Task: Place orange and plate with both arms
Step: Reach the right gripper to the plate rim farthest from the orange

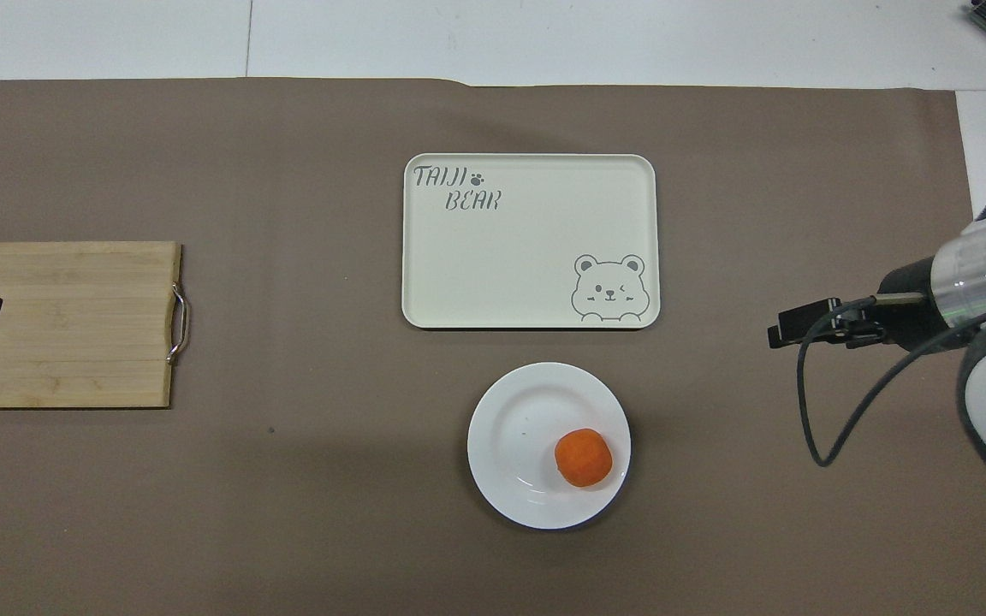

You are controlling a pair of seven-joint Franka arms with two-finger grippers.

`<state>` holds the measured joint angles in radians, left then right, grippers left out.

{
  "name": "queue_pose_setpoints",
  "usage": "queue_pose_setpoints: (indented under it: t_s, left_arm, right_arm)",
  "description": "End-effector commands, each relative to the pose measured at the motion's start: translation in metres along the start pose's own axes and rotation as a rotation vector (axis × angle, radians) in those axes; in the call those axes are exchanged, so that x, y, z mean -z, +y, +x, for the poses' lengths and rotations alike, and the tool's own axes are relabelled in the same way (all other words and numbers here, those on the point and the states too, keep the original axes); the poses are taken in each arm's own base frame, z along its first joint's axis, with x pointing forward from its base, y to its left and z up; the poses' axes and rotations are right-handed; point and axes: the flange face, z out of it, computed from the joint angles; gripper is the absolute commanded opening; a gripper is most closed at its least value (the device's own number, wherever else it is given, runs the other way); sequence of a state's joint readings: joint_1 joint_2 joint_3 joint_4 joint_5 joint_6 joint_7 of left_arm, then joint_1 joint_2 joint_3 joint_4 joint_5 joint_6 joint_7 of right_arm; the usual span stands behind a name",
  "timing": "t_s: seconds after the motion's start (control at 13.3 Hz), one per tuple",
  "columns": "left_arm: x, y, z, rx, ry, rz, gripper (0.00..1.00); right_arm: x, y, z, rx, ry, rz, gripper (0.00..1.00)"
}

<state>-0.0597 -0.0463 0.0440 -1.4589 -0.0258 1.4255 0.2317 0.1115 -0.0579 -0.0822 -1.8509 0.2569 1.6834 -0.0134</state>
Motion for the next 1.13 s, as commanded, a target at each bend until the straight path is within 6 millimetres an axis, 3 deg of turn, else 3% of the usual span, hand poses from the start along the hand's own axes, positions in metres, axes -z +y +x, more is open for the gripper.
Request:
queue_pose_setpoints:
  t_s: [0.0,0.6,1.06]
  left_arm:
    - [0.005,-0.001,-0.002,0.012,-0.008,-0.002,1.00]
    - [0.006,-0.001,-0.002,0.012,-0.007,-0.001,1.00]
    - [0.006,-0.001,-0.002,0.012,-0.007,-0.001,1.00]
  right_arm:
    - [-0.036,0.000,0.009,-0.001,-0.002,0.083,1.00]
    - [-0.145,0.017,0.024,-0.024,0.006,0.332,1.00]
    - [-0.207,0.021,0.003,-0.077,-0.037,0.480,1.00]
